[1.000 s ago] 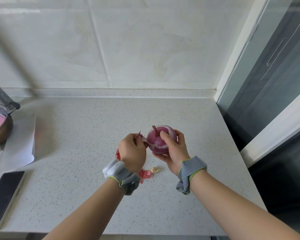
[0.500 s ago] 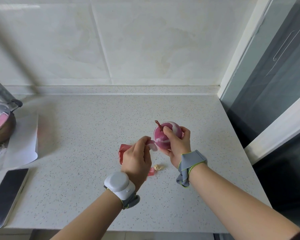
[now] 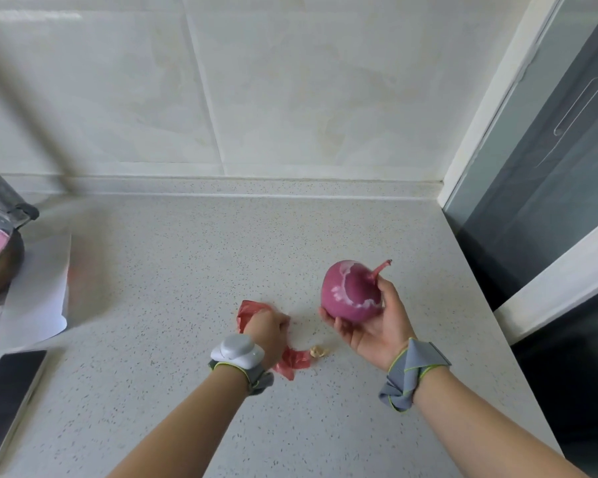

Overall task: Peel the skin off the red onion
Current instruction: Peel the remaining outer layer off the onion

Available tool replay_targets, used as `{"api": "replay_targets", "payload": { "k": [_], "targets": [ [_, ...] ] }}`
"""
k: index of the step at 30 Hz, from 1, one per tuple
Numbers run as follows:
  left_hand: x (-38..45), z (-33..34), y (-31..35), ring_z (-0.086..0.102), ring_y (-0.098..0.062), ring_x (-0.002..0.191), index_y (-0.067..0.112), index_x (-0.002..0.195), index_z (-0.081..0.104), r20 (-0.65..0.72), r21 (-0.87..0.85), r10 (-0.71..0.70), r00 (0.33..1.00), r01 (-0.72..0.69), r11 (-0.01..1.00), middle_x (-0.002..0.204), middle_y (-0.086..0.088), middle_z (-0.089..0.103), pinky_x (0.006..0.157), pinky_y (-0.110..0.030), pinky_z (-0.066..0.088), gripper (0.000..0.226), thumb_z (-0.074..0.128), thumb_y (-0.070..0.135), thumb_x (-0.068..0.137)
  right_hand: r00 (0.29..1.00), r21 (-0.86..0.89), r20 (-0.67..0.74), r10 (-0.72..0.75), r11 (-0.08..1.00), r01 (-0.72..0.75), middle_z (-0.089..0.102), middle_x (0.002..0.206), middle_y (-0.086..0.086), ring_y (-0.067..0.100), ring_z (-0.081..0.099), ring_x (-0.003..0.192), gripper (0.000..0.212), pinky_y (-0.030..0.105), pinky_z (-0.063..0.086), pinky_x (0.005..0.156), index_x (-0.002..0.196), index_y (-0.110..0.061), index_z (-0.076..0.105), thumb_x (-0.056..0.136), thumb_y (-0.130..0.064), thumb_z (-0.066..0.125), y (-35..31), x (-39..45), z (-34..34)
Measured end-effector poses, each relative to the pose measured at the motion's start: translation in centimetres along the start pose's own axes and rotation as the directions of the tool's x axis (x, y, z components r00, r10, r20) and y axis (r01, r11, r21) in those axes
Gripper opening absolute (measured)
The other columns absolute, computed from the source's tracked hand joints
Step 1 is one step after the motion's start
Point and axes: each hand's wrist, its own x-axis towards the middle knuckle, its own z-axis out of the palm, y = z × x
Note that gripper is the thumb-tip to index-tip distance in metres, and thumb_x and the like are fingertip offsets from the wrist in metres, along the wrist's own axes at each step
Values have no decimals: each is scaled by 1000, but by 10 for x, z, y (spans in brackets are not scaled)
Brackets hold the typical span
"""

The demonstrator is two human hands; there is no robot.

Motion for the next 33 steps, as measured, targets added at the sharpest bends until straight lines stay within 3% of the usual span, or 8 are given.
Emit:
{"api": "replay_targets", "payload": {
  "k": [9,12,14,16,22,26,29,33],
  "targets": [
    [1,-16,4,63,-20,86,8,114,55,78,29,-145,986,143,989,109,-9,63,75,-28,56,31,53,16,84,962,-264,275,-3,961,78,65,106,18,36,64,93,91,35,57,60,110,-11,60,26,-28,92,-22,-20,-10],
    [-10,-50,25,62,-20,100,16,119,58,14,-237,-20,1000,22,971,120,-9,61,88,-35,53,46,51,47,85,904,-402,428,-1,895,192,63,118,8,30,60,106,84,45,54,82,113,-24,55,37,-15,90,-33,-23,-4],
    [-30,-75,52,61,-21,105,27,113,61,224,-637,111,968,60,768,118,-5,62,87,-35,52,51,45,61,77,903,-507,429,28,835,215,65,113,3,26,61,103,87,43,53,86,115,-29,54,37,-4,84,-37,-26,2],
    [-45,-88,71,64,-23,103,34,107,60,384,-784,217,897,192,591,111,-2,65,83,-33,55,48,46,60,69,909,-595,414,51,771,228,63,113,2,26,60,104,86,44,51,89,120,-33,51,44,-1,73,-39,-28,7],
    [-48,-81,66,67,-27,96,14,122,53,305,-894,216,928,201,400,111,-10,65,79,-35,58,62,70,23,63,931,-713,362,-42,631,305,40,134,12,24,54,110,102,31,54,78,133,-33,33,48,10,69,-32,-25,14],
    [-44,-74,60,67,-28,90,15,111,57,135,-965,151,979,96,243,114,-14,60,69,-33,60,55,79,6,61,961,-608,255,-107,755,246,51,122,18,24,62,95,82,30,56,72,112,-22,47,42,-7,86,-25,-19,11],
    [-44,-69,60,66,-32,99,21,106,60,32,-956,63,998,12,294,118,-11,58,76,-43,58,63,85,18,48,974,-689,214,81,718,92,63,109,15,30,69,89,105,41,57,78,120,-16,51,29,-52,90,-17,-19,12],
    [-45,-67,65,64,-32,100,20,101,62,13,-947,72,997,-11,320,119,-10,57,77,-44,58,53,87,21,54,975,-620,222,29,776,118,62,109,19,32,70,83,107,41,60,70,124,-15,51,32,-50,90,-13,-16,16]
  ]
}}
